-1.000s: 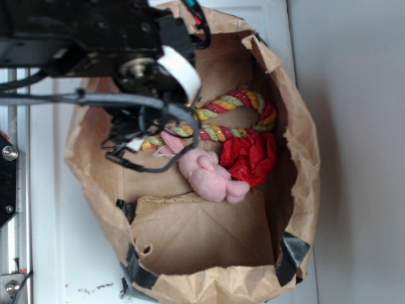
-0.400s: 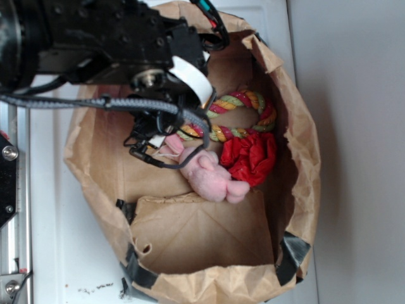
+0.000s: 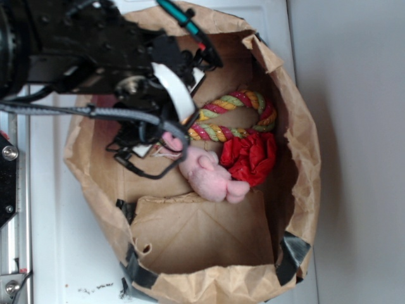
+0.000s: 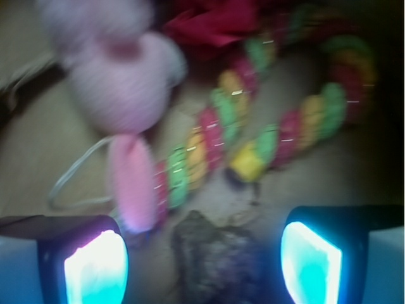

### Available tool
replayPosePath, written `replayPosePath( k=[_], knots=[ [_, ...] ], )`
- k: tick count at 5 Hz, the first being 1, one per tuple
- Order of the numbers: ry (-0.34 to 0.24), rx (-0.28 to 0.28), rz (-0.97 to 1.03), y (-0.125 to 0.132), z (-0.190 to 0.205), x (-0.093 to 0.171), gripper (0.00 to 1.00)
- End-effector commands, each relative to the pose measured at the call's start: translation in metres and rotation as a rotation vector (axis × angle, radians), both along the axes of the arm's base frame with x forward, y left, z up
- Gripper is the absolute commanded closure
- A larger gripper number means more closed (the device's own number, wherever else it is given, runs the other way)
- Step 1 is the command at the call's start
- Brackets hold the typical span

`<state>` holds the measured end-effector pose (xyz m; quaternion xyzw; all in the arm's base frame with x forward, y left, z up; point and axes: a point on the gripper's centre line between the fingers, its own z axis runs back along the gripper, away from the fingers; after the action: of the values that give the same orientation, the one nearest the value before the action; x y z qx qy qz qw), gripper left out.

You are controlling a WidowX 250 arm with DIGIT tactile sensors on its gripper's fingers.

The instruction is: Grab the rock.

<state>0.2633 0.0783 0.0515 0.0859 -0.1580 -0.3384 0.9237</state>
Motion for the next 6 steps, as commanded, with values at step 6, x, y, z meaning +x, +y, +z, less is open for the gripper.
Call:
replayPosePath(
  k=[6],
  knots=[
    [-0.028,0.018,-0.03,0.018,0.012,0.013,0.0]
  ],
)
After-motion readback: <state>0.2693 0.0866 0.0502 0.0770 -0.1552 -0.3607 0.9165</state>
